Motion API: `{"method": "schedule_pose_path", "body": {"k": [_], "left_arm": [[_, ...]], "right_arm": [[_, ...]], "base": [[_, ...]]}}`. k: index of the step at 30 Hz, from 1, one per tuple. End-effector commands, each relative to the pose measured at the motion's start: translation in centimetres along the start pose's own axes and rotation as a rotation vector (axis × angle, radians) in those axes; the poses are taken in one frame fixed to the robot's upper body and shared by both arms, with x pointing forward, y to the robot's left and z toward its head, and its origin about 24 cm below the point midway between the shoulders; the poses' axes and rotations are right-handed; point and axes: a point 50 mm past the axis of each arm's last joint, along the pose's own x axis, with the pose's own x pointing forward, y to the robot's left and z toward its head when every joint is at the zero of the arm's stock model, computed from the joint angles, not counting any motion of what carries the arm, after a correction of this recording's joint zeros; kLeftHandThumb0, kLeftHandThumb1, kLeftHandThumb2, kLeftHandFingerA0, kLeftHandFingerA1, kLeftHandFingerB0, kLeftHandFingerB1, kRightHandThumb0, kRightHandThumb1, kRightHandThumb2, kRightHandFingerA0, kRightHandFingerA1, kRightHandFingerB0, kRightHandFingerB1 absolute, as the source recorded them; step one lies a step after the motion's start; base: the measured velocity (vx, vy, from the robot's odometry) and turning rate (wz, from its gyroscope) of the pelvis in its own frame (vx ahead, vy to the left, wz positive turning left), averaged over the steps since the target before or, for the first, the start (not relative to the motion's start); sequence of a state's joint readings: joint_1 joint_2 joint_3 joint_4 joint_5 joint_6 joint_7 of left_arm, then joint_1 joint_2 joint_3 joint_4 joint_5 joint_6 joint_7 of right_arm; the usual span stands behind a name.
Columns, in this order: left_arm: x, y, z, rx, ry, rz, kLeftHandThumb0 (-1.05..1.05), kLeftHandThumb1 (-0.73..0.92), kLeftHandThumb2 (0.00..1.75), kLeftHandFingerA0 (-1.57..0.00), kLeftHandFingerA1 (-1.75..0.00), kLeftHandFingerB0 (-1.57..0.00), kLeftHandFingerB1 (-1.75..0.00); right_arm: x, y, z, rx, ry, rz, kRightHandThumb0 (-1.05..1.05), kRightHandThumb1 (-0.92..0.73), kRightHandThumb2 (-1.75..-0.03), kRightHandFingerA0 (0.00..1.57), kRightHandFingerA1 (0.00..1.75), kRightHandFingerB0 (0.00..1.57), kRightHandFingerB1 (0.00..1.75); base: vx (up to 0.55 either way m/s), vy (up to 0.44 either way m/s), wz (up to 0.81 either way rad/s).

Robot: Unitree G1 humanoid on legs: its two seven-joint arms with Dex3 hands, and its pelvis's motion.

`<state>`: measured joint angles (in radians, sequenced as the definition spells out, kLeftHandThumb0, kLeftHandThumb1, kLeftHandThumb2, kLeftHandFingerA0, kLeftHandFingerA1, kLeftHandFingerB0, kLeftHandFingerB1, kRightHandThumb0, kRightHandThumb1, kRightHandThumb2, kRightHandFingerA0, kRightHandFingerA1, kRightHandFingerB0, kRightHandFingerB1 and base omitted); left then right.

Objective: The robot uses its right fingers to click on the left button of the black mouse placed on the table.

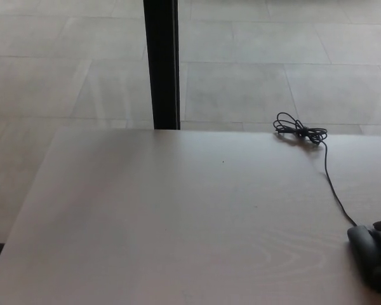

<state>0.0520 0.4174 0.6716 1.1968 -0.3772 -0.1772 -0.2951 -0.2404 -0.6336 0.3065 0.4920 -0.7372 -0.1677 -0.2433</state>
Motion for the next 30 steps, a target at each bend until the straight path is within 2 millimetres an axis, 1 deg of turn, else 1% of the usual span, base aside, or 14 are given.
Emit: {"method": "schedule_pose_path", "body": {"k": [1,13,14,16,17,18,19,20,21,26,27,28,29,30], "left_arm": [[-0.1,0.5,0.8,0.016,-0.038,0.001,-0.84,0.92,0.76,-0.66,-0.54,-0.47,-0.44],[-0.3,0.7,0.5,0.029,-0.031,0.007,-0.84,0.92,0.81,-0.60,-0.53,-0.43,-0.45],[-0.2,0.7,0.5,0.016,-0.032,0.016,-0.78,0.76,1.16,-0.59,-0.63,-0.41,-0.56],[-0.2,0.7,0.4,-0.003,-0.022,0.017,-0.80,0.76,1.16,-0.58,-0.63,-0.40,-0.56],[-0.2,0.7,0.4,-0.004,-0.023,0.014,-0.86,0.92,0.79,-0.61,-0.55,-0.44,-0.46],[-0.1,0.7,0.5,-0.016,-0.021,0.014,-0.84,0.92,0.76,-0.65,-0.56,-0.46,-0.46],[-0.1,0.6,0.6,0.007,-0.031,0.018,-0.78,0.77,1.17,-0.61,-0.64,-0.42,-0.56],[-0.2,0.7,0.6,0.028,-0.033,0.015,-0.83,0.92,0.79,-0.67,-0.53,-0.45,-0.43],[-0.2,0.7,0.7,0.038,-0.035,0.010,-0.78,0.79,1.18,-0.58,-0.63,-0.39,-0.56],[-0.1,0.8,0.7,-0.002,-0.036,0.013,-0.80,0.77,1.16,-0.63,-0.64,-0.42,-0.56],[-0.1,0.7,0.8,0.007,-0.039,0.008,-0.86,0.92,0.80,-0.64,-0.54,-0.44,-0.45],[-0.2,0.7,0.8,0.005,-0.038,0.007,-0.80,0.76,1.16,-0.62,-0.64,-0.43,-0.57],[-0.2,0.7,0.7,0.007,-0.041,0.005,-0.84,0.92,0.77,-0.66,-0.55,-0.46,-0.46],[-0.2,0.7,0.7,0.006,-0.042,0.006,-0.82,0.92,0.77,-0.65,-0.55,-0.46,-0.46]], "right_arm": [[0.0,0.4,1.3,-0.010,-0.069,-0.018,-0.74,-0.74,-0.63,0.31,0.39,0.49,0.35],[0.3,0.2,2.5,-0.055,-0.099,0.002,-0.77,-0.79,-0.64,0.28,0.40,0.45,0.34],[0.1,0.3,2.4,-0.063,-0.099,-0.004,-0.76,-0.77,-0.63,0.30,0.41,0.47,0.34],[0.0,0.5,2.0,-0.075,-0.103,-0.015,-0.75,-0.77,-0.64,0.31,0.42,0.47,0.35],[-0.1,0.8,1.5,-0.052,-0.076,0.004,-0.76,-0.77,-0.64,0.29,0.40,0.46,0.35],[-0.2,0.8,1.3,-0.057,-0.069,0.006,-0.75,-0.77,-0.63,0.30,0.40,0.46,0.34],[-0.4,0.9,0.8,-0.057,-0.053,0.003,-0.76,-0.77,-0.63,0.29,0.41,0.47,0.34],[-0.4,0.9,0.7,-0.062,-0.045,0.003,-0.77,-0.77,-0.64,0.30,0.41,0.47,0.35],[-0.4,0.9,0.6,-0.070,-0.039,0.000,-0.78,-0.77,-0.64,0.31,0.42,0.48,0.34],[-0.6,1.0,0.1,-0.076,-0.021,0.007,-0.77,-0.77,-0.63,0.28,0.40,0.46,0.33],[-0.6,1.0,0.2,-0.087,-0.022,0.011,-0.78,-0.77,-0.64,0.27,0.40,0.45,0.34],[-0.7,1.1,0.3,-0.071,-0.025,0.001,-0.77,-0.76,-0.64,0.29,0.40,0.46,0.34],[-0.7,1.0,0.3,-0.077,-0.027,0.004,-0.79,-0.78,-0.64,0.28,0.40,0.46,0.34],[-0.7,1.1,0.5,-0.075,-0.034,-0.002,-0.79,-0.77,-0.63,0.30,0.40,0.47,0.35]], "base": [[0.00,0.000,0.00],[0.00,0.000,0.00],[0.00,0.000,0.00],[0.00,0.000,0.00],[0.00,0.000,0.00],[0.00,0.000,0.00],[0.00,0.000,0.00],[0.00,0.000,0.00],[0.00,0.000,0.00],[0.00,0.000,0.00],[0.00,0.000,0.00],[0.00,0.000,0.00],[0.00,0.000,0.00],[0.00,0.000,0.00]]}}
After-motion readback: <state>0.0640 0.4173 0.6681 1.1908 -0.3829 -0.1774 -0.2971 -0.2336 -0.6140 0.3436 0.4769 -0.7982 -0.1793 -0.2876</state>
